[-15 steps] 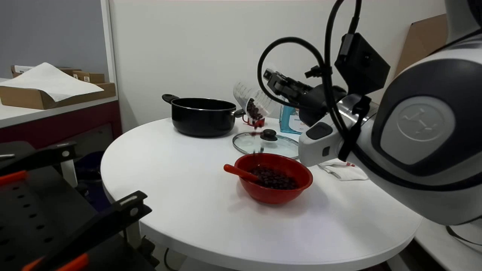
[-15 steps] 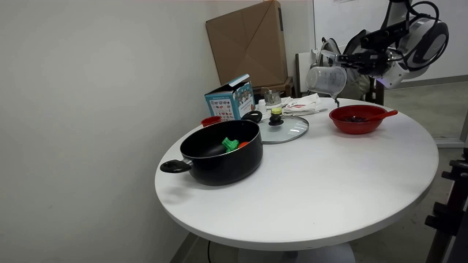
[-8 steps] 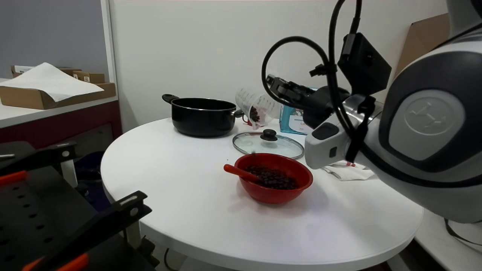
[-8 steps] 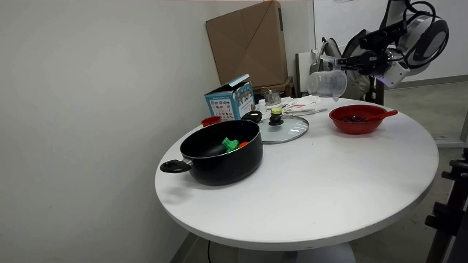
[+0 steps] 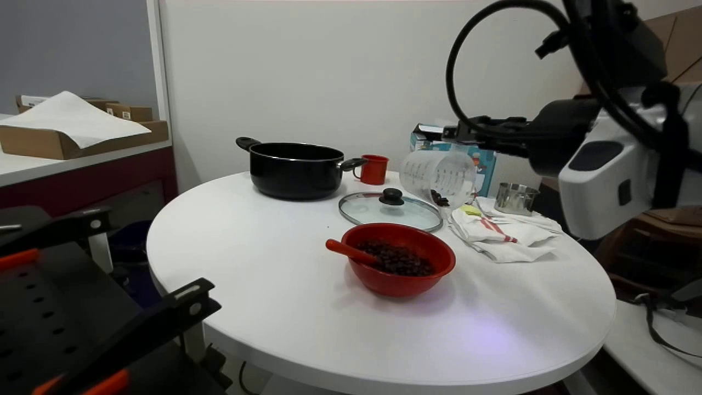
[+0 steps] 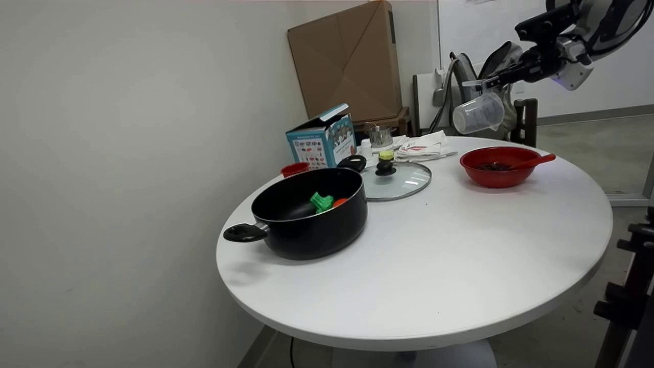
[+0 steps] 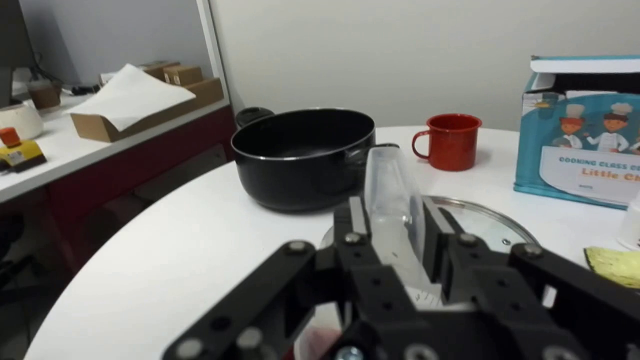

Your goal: Pour some contents from the clear jar into the orange bowl

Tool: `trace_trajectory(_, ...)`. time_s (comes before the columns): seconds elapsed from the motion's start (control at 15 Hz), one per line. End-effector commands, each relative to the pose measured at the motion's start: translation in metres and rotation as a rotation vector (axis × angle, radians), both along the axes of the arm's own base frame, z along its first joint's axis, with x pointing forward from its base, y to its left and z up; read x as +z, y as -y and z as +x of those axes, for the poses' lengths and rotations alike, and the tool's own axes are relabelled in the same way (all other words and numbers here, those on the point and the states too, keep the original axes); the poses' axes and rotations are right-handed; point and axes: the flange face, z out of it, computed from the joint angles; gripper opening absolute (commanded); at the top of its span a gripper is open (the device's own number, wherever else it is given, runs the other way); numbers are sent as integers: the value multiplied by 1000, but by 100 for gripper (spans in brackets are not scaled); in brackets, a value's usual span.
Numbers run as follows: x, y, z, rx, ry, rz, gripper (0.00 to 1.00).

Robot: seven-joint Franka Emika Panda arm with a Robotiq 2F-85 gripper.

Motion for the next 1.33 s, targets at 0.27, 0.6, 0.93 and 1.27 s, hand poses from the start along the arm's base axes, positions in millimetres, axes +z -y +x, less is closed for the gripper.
trace_trajectory(0.27,43,-32,25,176,-75,-333,8)
trace_trajectory(0.6,54,-119,48,349,-109,-578,8)
trace_trajectory(0.93,67,-211,60,527,-78,-845,8)
trace_trajectory(1.27,88,-275,55,682,15,-1118,8)
